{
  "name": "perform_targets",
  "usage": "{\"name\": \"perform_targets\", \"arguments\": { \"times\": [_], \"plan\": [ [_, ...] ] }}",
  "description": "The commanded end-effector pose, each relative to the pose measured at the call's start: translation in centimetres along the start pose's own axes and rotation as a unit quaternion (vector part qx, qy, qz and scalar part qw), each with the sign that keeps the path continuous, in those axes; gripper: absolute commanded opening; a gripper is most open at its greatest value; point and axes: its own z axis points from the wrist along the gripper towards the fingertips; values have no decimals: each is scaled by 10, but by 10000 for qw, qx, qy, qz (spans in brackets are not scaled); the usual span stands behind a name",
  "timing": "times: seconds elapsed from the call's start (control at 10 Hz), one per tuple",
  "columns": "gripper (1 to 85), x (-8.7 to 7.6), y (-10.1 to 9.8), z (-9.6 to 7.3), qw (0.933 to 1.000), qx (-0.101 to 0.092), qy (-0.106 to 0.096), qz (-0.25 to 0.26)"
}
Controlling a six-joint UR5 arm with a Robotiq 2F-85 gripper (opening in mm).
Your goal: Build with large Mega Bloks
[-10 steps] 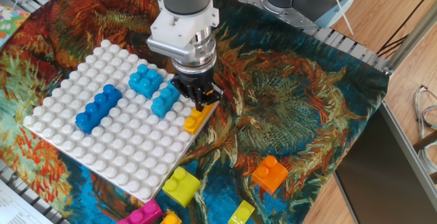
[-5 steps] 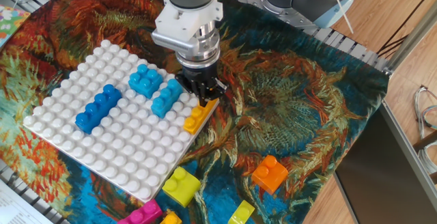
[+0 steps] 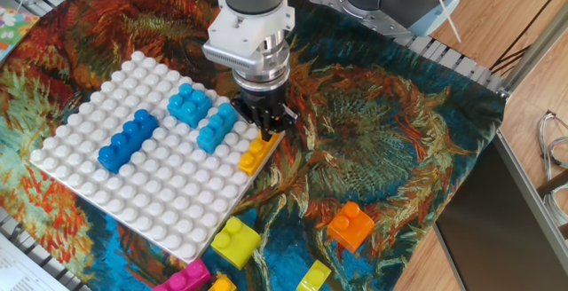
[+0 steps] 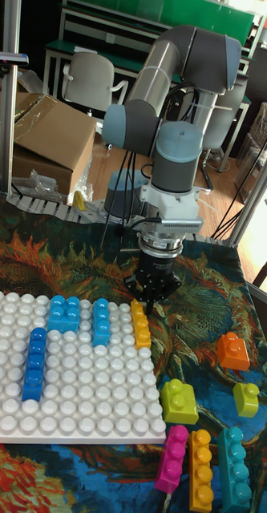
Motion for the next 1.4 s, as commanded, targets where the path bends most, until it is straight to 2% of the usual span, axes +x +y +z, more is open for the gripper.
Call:
{"name": "perform_targets", "arguments": {
  "times": [0.0,0.6,1.0,1.1,1.3],
  "plan": [
    [13,-4,3,2,10000,-62,-63,13],
    [13,-4,4,0,10000,-73,-49,-33],
    [13,4,4,-20,10000,42,25,-4],
    [13,3,3,-23,9999,102,39,37],
    [13,-1,12,-33,9999,103,69,106]
  ]
}}
